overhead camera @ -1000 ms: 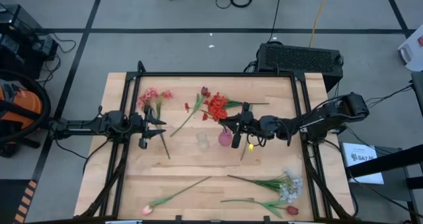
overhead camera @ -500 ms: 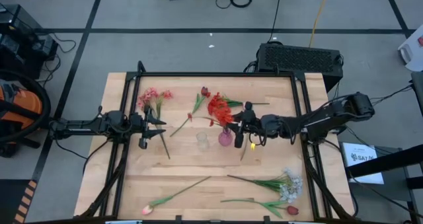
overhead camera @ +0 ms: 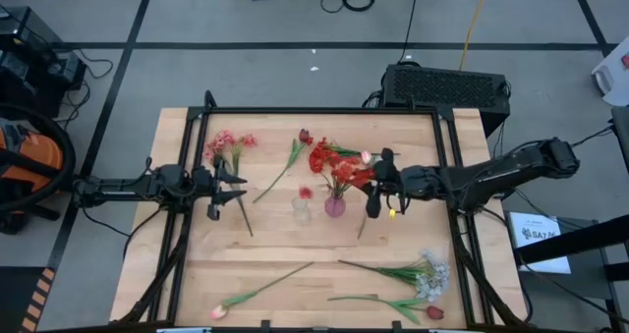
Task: Sort flowers into vase by color
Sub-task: Put the right red flowers into the purple vase, then put the pink flowers into the transparent vase
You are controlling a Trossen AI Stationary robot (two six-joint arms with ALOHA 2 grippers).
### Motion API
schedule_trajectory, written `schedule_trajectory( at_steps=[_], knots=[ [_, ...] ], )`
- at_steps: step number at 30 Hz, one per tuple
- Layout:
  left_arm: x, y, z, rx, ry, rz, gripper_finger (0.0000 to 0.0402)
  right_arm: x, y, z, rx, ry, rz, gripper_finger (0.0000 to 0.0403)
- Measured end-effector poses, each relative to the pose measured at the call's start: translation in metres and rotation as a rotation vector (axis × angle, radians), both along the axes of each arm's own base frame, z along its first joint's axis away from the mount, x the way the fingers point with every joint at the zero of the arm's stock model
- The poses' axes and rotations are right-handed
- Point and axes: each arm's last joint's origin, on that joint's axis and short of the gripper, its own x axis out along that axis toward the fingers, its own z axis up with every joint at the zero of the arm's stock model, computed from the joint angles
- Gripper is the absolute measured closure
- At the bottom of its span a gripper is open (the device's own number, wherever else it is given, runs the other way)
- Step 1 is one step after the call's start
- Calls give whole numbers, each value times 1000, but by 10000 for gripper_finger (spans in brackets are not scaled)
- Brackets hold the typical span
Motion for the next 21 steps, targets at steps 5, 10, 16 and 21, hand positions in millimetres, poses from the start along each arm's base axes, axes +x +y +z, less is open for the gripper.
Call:
schedule_trajectory(
  at_steps=[5, 10, 16, 21],
  knots=[
    [0, 3, 3, -8, -23, 107, 256, -12, -1, 3, 40, 36, 20, 297],
    [-3, 6, 16, -121, -126, 214, 256, -24, 0, 12, 165, 5, 81, 297],
    [-8, 9, 34, -323, -274, 290, 256, -45, -2, 14, 418, 45, 25, 299],
    [-11, 10, 45, -408, -319, 319, 256, -66, -5, 8, 615, 126, -101, 310]
  ],
)
